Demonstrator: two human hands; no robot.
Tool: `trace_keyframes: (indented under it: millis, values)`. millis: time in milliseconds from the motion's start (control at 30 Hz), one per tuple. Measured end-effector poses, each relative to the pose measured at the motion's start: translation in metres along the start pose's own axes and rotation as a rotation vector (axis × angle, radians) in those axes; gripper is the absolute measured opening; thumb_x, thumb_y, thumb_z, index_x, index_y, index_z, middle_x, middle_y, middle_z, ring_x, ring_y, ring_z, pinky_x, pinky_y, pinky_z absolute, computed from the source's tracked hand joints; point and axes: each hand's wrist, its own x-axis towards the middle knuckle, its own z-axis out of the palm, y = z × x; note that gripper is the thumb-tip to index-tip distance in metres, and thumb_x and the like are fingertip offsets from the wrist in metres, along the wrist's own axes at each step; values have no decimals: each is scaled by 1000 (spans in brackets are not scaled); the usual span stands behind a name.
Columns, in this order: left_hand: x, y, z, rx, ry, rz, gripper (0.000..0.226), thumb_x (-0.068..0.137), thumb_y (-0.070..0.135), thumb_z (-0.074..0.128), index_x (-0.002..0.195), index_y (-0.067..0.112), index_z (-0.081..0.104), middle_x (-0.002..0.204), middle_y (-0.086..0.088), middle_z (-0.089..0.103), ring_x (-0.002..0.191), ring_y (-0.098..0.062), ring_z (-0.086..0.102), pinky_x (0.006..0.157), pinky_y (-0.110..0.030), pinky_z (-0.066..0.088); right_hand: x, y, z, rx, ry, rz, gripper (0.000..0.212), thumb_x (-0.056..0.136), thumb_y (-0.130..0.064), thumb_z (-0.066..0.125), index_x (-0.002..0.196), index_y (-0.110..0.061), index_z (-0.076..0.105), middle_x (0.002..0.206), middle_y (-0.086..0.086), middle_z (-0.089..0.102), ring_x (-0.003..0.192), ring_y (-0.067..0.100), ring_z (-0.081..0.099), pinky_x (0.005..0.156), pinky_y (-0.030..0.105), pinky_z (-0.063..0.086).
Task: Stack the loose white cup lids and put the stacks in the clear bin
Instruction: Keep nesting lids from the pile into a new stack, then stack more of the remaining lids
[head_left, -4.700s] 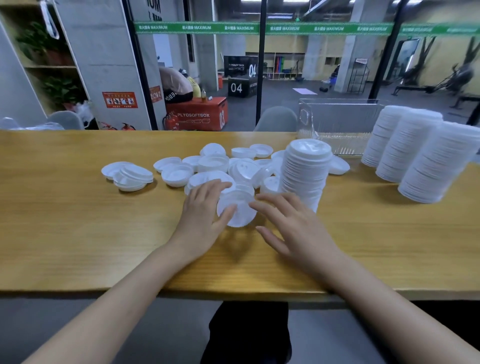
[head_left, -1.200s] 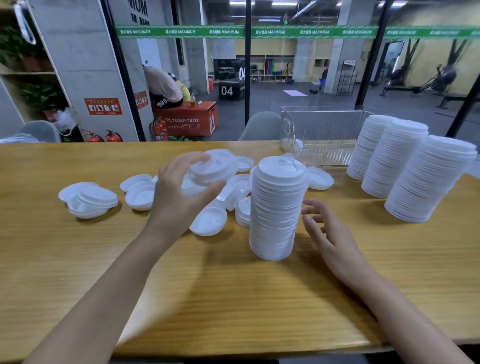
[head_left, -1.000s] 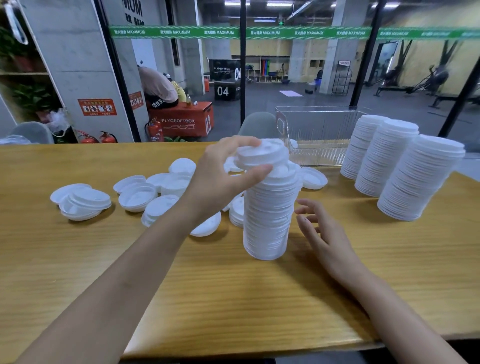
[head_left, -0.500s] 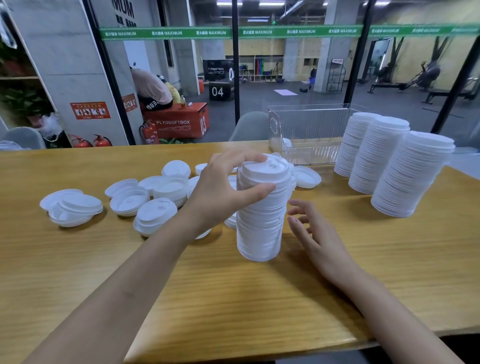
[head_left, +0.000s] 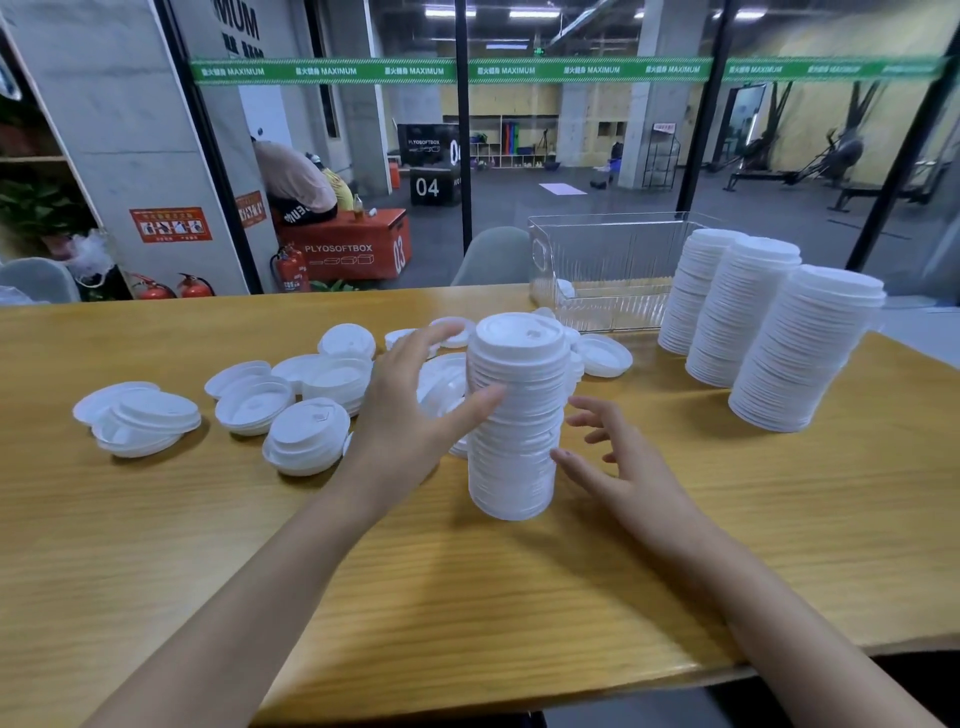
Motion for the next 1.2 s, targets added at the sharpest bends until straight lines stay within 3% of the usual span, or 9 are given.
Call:
trace_keyframes:
  millis: [100,167,267,367,600,800,1000,1200]
  values:
    - [-26,-22,2,46,-34,-122,52,79,51,75,122,39,49,114,18,58,107,5,50,85,-5,36,-4,-8,1,-41,-37,22,94,60,-78,62,141,-42,32,127,-17,53,118,3,44,97,25,37]
    - [-41,-34,7,85,-142,-207,53,81,48,71,127,31,50,108,14,60,103,3,54,91,-15,44,-5,-16,7,-129,-80,12,102,59,-72,70,146,-39,28,129,-14,53,121,9,41,99,30,36]
    - [-53,-41,17,176,-244,-248,60,86,43,70,138,30,44,116,9,62,116,-8,54,103,-35,43,-6,-25,16,-236,-107,19,97,68,-54,81,146,-35,25,130,-10,55,120,18,40,98,36,37]
    - [-56,-33,26,316,-242,-227,64,85,42,70,141,33,39,123,10,62,127,-16,45,108,-42,36,-7,-26,23,-314,-100,44,96,69,-51,81,144,-34,22,132,-8,56,121,25,42,98,41,36]
    - [-48,-23,60,376,-221,-198,70,80,44,74,140,30,39,126,13,64,133,-17,42,107,-36,25,-17,-13,4,-414,-25,85,92,70,-53,79,141,-27,26,125,-3,60,121,27,48,94,41,34]
    - [-17,-7,128,277,-267,-149,73,78,45,76,140,30,41,121,8,67,125,-18,48,108,-39,30,-20,21,-49,-455,76,170,93,70,-55,80,141,-26,27,121,-5,63,120,27,49,89,40,34]
    - [32,2,187,230,-310,-132,72,79,45,75,140,28,42,118,6,67,122,-19,51,106,-42,35,6,48,-91,-458,156,250,106,67,-55,81,149,-30,18,133,-2,58,125,32,50,98,48,43]
    - [67,1,216,272,-380,-118,72,81,42,73,141,25,38,117,4,65,121,-20,50,101,-37,33,26,70,-104,-442,191,297,111,72,-45,82,154,-29,9,139,1,56,127,29,51,100,43,45]
